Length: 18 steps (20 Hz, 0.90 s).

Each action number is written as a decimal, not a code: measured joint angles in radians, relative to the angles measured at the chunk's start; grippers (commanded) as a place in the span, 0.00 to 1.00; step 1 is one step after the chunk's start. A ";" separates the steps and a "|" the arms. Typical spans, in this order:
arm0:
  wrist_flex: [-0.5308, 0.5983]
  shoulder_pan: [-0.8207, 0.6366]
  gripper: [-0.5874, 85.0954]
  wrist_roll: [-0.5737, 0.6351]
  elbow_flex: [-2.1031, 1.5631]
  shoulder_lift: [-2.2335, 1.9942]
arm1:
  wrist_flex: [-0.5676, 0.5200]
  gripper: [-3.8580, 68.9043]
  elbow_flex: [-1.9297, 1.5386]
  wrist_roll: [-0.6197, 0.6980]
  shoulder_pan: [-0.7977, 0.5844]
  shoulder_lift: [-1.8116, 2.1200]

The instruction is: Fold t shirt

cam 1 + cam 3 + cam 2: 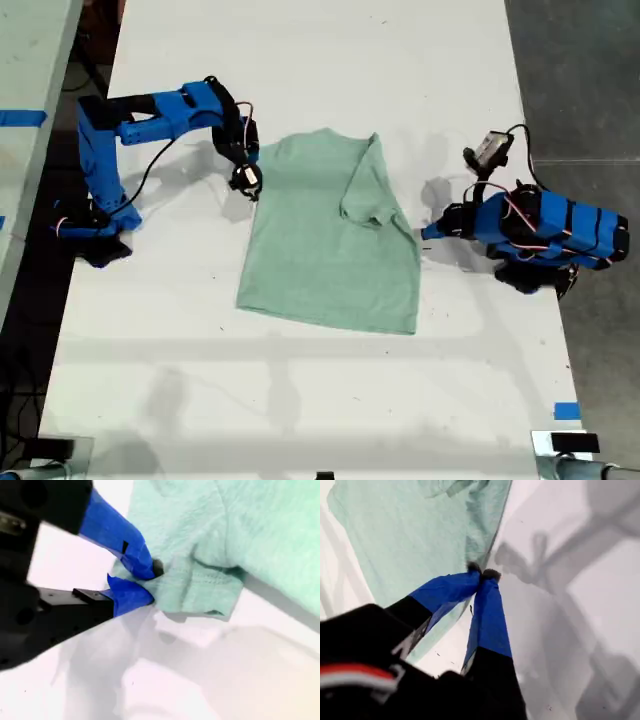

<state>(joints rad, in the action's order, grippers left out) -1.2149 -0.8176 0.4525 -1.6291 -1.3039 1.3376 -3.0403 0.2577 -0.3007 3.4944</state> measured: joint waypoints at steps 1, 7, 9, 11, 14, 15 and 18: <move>-0.021 0.005 0.01 -0.029 0.006 -0.023 | 0.000 0.07 0.000 0.000 0.000 0.000; -0.091 0.071 0.01 -0.084 0.084 -0.233 | 0.000 0.07 0.000 0.000 0.000 0.000; -0.095 0.155 0.01 -0.078 0.216 -0.236 | 0.000 0.07 0.000 0.000 0.000 0.000; -0.110 0.247 0.01 -0.067 0.403 -0.147 | 0.000 0.07 0.000 0.000 0.000 0.000; -0.112 0.368 0.01 -0.063 0.640 0.083 | 0.000 0.07 0.000 0.000 0.000 0.000; -0.094 0.402 0.01 -0.066 0.672 0.147 | 0.000 0.07 0.000 0.000 0.000 0.000; -0.031 0.463 0.16 -0.071 0.690 0.272 | 0.000 0.07 0.000 0.000 0.000 0.000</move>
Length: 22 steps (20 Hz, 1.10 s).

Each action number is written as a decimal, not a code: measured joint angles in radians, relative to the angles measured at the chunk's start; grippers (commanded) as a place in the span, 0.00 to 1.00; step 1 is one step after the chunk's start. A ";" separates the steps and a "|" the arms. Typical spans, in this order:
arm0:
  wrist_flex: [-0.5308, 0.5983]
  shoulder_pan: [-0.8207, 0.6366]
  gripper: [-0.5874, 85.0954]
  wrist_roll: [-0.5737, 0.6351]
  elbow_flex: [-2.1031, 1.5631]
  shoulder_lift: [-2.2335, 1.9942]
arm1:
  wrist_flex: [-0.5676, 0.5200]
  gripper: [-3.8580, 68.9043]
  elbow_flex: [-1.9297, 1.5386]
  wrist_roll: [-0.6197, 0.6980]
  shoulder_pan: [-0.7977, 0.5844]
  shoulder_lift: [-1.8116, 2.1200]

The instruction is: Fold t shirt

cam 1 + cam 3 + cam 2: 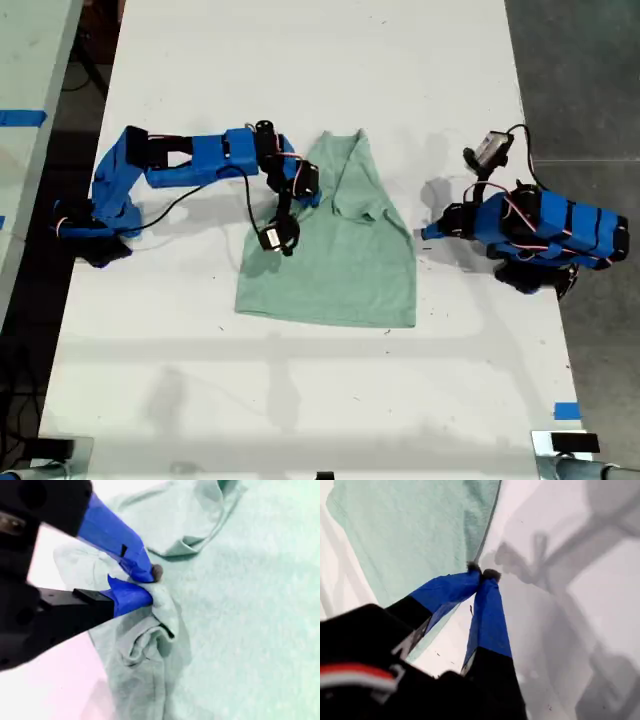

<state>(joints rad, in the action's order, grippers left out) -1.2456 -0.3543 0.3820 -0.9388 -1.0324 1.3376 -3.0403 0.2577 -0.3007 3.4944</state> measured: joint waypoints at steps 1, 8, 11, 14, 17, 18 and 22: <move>0.008 0.005 0.19 0.002 0.000 0.020 | 0.000 0.07 0.000 0.000 0.000 0.000; -0.083 0.002 0.01 0.078 -0.002 -0.261 | 0.000 0.07 0.000 0.000 0.000 0.000; -0.114 -0.002 0.01 0.083 -0.098 -0.663 | 0.000 0.07 0.000 0.000 0.000 0.000; -0.011 -0.002 0.01 0.035 -0.434 -1.181 | 0.000 0.07 0.000 0.000 0.000 0.000; 0.262 0.071 0.01 -0.080 -1.072 -1.852 | 0.000 0.07 0.000 0.000 0.000 0.000; 0.339 0.092 0.01 -0.117 -1.313 -2.077 | 0.000 0.07 0.000 0.000 0.000 0.000; 0.495 0.143 0.01 -0.163 -2.052 -2.531 | 0.000 0.07 0.000 0.000 0.002 0.000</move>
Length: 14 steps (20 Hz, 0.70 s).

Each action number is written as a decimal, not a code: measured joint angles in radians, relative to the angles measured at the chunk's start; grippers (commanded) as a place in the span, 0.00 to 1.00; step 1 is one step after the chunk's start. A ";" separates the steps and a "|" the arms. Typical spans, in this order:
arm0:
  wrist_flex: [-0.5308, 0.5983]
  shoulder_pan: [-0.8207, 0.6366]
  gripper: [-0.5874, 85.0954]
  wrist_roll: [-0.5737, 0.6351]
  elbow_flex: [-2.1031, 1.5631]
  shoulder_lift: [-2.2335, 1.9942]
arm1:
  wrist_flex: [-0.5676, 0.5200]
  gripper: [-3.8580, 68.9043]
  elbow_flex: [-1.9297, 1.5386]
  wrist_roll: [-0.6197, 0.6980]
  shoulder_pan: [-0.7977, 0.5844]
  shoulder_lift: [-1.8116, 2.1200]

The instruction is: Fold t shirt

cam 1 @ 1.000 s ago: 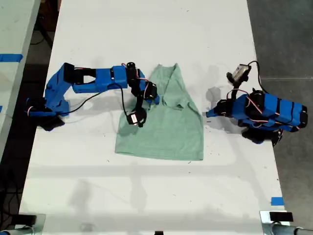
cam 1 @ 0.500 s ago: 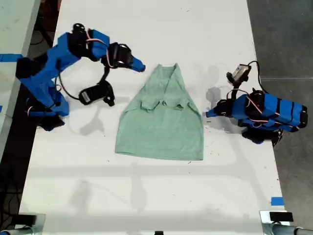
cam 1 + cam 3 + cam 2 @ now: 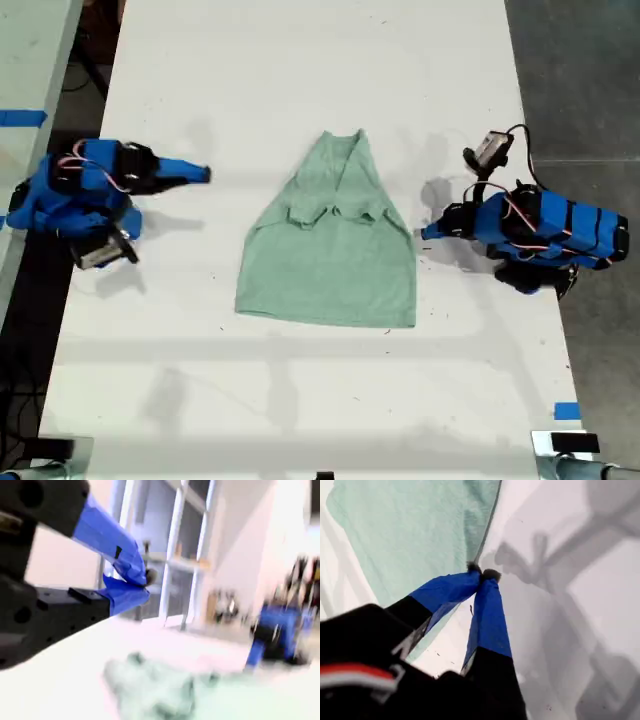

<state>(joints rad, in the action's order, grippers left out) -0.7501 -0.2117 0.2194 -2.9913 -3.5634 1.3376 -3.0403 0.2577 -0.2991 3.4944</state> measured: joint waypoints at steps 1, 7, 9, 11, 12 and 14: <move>-0.011 0.009 0.01 0.000 -0.074 -0.003 | 0.000 0.07 0.000 0.000 0.000 0.000; -0.091 -0.060 0.01 0.005 -0.227 -0.034 | 0.000 0.07 0.000 0.000 0.002 0.000; -0.095 -0.071 0.01 0.005 -0.232 -0.034 | 0.000 0.07 0.000 -0.006 0.002 0.000; -0.100 -0.066 0.01 0.005 -0.232 -0.034 | 0.000 0.07 0.000 -0.006 0.002 0.000; -0.100 -0.066 0.01 0.005 -0.232 -0.034 | 0.000 0.07 0.000 -0.006 0.002 0.000; -0.103 -0.081 0.01 0.005 -0.232 -0.034 | 0.000 0.07 0.000 -0.006 0.002 0.000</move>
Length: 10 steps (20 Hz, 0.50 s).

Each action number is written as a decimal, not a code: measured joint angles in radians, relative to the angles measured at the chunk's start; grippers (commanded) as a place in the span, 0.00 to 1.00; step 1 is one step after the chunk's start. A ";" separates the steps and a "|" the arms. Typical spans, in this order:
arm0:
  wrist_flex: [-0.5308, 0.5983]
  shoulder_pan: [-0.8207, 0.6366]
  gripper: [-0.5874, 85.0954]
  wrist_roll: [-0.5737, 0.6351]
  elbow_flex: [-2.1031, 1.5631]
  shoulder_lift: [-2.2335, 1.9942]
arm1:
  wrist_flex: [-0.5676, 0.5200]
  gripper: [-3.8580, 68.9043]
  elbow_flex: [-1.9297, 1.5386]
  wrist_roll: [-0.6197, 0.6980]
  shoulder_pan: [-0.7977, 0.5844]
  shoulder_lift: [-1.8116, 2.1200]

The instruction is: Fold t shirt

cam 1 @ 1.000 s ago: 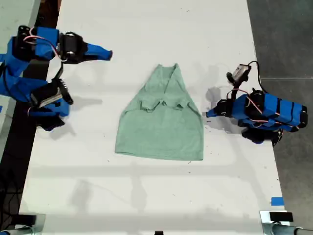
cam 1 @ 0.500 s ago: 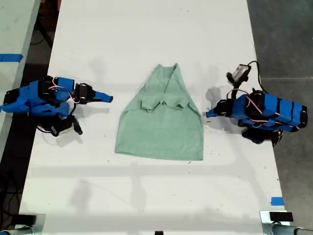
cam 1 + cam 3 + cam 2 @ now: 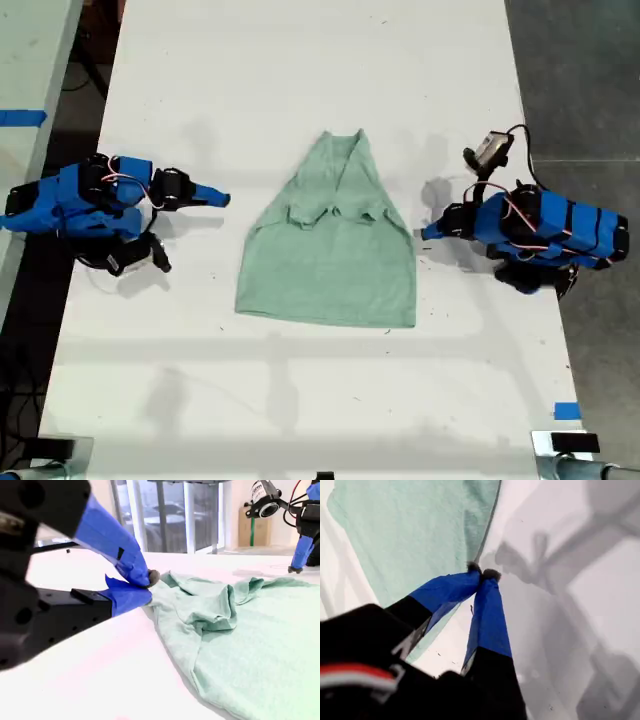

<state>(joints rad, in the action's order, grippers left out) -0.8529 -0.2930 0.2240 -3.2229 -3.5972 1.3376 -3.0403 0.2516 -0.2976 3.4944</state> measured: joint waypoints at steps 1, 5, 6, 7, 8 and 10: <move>-0.003 -0.002 0.01 0.000 0.000 0.000 | 0.000 0.07 0.000 0.000 0.000 0.000; -0.005 0.002 0.01 0.000 0.000 0.000 | 0.000 0.07 0.000 -0.002 0.000 0.000; -0.005 0.000 0.01 0.000 0.000 0.000 | 0.000 0.07 0.000 -0.002 0.000 0.000; -0.005 -0.003 0.01 0.000 0.000 0.000 | 0.000 0.07 0.000 -0.002 0.000 0.000; -0.005 -0.006 0.01 -0.002 0.000 0.000 | 0.000 0.07 0.000 -0.002 0.000 0.000; -0.005 -0.006 0.01 -0.005 0.000 0.000 | 0.000 0.07 0.000 -0.002 0.000 0.000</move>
<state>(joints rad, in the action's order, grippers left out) -0.8575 -0.2991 0.2194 -3.2229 -3.5972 1.3376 -3.0403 0.2500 -0.2976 3.4944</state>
